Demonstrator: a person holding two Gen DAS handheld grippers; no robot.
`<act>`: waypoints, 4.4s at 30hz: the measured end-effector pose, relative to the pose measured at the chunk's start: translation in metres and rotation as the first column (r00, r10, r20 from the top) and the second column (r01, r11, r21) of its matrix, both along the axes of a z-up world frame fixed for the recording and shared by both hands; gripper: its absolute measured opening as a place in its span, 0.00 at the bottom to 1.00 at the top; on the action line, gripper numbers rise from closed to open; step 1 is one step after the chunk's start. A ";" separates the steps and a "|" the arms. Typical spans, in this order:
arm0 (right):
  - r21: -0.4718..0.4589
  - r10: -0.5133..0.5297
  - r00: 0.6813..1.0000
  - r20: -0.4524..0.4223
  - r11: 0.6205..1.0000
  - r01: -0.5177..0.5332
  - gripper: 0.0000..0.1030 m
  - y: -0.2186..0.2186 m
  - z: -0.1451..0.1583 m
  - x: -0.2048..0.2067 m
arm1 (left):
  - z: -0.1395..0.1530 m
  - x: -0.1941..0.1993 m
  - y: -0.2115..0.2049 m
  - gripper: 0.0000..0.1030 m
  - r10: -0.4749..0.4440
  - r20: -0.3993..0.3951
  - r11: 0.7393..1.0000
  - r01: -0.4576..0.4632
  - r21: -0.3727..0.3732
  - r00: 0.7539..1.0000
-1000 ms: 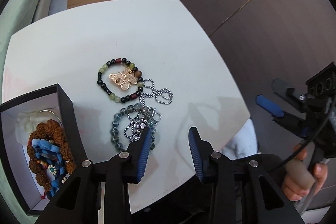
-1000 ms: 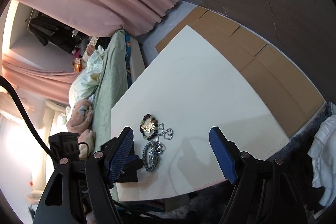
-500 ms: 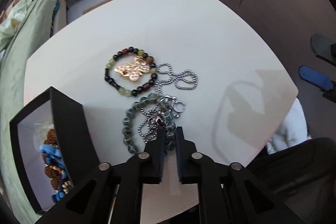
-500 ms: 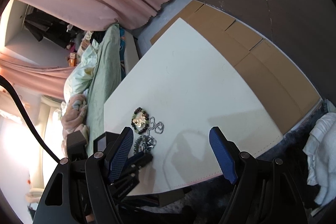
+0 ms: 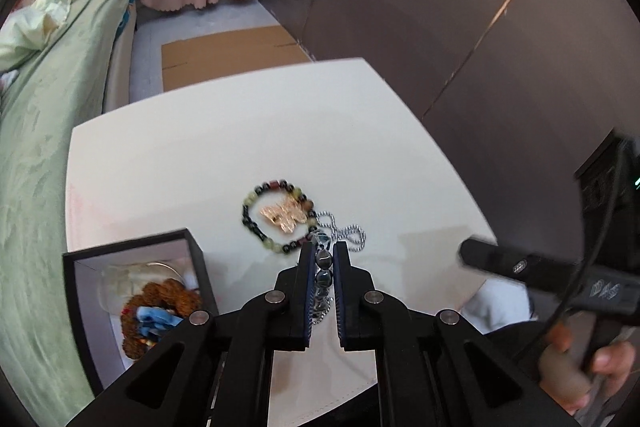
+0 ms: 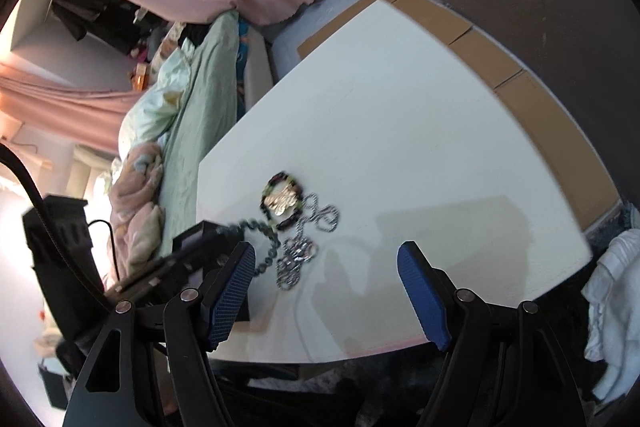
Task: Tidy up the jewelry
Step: 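Close the left gripper on the grey-green bead bracelet and lift it, then carry the grey-green bracelet into the box with the left gripper while the right grasps the silver skull chain, then lift the silver skull chain with the right gripper and carry it over the black box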
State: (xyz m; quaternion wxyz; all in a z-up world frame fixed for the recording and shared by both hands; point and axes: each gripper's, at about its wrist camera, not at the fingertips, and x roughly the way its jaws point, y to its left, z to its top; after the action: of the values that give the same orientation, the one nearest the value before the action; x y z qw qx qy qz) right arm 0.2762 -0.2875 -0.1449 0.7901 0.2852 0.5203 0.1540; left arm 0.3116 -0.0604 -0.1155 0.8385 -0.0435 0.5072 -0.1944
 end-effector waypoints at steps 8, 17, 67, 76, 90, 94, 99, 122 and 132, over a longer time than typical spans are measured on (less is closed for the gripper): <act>0.038 0.079 0.995 -0.058 0.996 -0.077 0.60 0.034 -0.015 0.004 | 0.020 0.001 0.023 0.09 0.042 0.042 0.997 -0.039 -0.064 0.998; 0.002 0.114 0.986 -0.122 0.993 -0.115 0.53 0.070 -0.031 0.010 | 0.030 0.003 0.050 0.09 0.091 0.064 0.991 -0.084 -0.108 0.994; -0.308 0.154 0.970 0.187 0.947 -0.091 0.15 0.119 0.044 -0.002 | 0.017 -0.012 0.142 0.53 0.203 -0.046 0.964 -0.208 -0.164 0.978; -0.292 0.145 0.926 0.349 0.956 -0.040 0.15 0.135 0.131 0.007 | 0.025 -0.015 0.143 0.61 0.206 0.002 0.965 -0.203 -0.167 0.978; -0.332 0.191 0.794 0.578 0.943 0.015 0.15 0.168 0.274 -0.004 | 0.043 -0.019 0.169 0.99 0.259 0.062 0.940 -0.237 -0.246 0.964; -0.361 0.228 0.754 0.615 0.933 0.012 0.15 0.186 0.304 -0.009 | 0.050 -0.021 0.183 0.99 0.288 0.079 0.931 -0.259 -0.259 0.954; -0.381 0.274 0.724 0.633 0.924 -0.016 0.15 0.212 0.315 -0.015 | 0.056 -0.023 0.203 0.99 0.340 0.098 0.912 -0.302 -0.278 0.935; -0.392 0.306 0.804 0.510 0.914 -0.100 0.15 0.237 0.238 0.010 | 0.055 -0.029 0.224 0.97 0.398 0.105 0.883 -0.349 -0.313 0.912; -0.363 0.291 0.880 0.375 0.920 -0.149 0.16 0.226 0.158 0.026 | 0.051 -0.029 0.220 0.97 0.410 0.111 0.887 -0.368 -0.279 0.905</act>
State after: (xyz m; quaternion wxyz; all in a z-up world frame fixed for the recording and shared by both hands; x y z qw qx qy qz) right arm 0.3020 -0.0619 0.0127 0.8965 0.0501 0.3844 0.2145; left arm 0.2825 0.1591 -0.0649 0.8874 -0.2340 0.3875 -0.0876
